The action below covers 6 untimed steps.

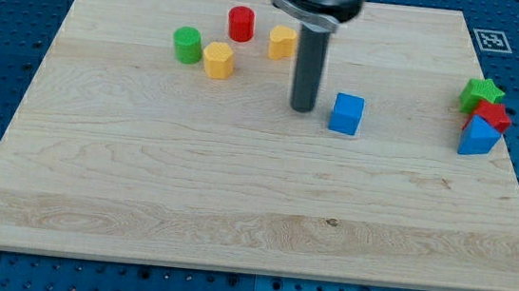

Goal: Slide your hand below the green circle

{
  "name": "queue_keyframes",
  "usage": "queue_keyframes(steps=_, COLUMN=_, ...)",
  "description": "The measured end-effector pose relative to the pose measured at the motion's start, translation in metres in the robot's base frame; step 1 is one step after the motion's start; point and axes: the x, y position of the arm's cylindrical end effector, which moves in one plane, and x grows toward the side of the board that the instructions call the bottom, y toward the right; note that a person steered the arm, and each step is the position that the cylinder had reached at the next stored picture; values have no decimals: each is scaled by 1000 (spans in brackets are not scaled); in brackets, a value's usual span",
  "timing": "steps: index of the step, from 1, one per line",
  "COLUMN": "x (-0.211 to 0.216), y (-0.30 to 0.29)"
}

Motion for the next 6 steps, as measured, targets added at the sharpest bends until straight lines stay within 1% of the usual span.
queue_keyframes(steps=1, x=14, y=73)
queue_keyframes(steps=2, x=15, y=121)
queue_keyframes(steps=3, x=15, y=103)
queue_keyframes(steps=4, x=12, y=52)
queue_keyframes(steps=5, x=-3, y=-26)
queue_keyframes(steps=6, x=-4, y=-117)
